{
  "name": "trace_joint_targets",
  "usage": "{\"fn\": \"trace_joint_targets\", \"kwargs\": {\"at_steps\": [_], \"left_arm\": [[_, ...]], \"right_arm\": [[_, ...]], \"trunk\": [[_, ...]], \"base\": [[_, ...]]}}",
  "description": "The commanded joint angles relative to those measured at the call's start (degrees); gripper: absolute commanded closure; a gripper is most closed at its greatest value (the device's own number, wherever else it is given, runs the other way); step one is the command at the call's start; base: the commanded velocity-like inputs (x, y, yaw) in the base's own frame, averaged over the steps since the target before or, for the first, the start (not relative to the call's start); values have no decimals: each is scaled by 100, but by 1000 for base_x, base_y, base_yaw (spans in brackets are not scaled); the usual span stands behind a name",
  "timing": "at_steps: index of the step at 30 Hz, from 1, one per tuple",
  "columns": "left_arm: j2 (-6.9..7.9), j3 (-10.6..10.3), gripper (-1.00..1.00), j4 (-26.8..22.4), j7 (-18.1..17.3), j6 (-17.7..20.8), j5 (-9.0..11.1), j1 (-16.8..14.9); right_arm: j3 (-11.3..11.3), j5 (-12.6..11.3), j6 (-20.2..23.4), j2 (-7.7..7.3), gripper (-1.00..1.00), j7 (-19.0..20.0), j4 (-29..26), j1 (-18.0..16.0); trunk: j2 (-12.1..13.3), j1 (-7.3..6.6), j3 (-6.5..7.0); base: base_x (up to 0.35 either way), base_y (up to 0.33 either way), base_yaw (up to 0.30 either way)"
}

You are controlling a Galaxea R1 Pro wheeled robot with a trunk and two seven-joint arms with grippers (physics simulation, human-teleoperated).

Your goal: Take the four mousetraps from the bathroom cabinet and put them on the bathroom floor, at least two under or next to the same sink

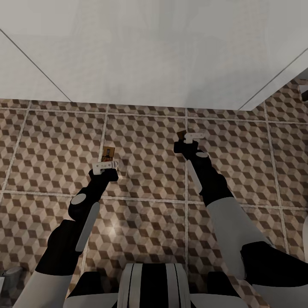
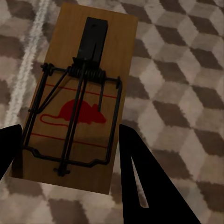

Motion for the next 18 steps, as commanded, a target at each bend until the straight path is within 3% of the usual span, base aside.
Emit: {"fn": "trace_joint_targets", "kwargs": {"at_steps": [1, 18], "left_arm": [[2, -10, 100, -8, 57, 27, 39, -2], [2, -10, 100, -8, 62, 22, 39, -2]], "right_arm": [[15, -27, 30, -3, 100, -27, -8, -2], [15, -22, 30, -5, 100, -27, -8, -2]], "trunk": [[-1, -1, -3], [-1, -1, -3]], "base": [[0, 0, 0], [0, 0, 0]]}}
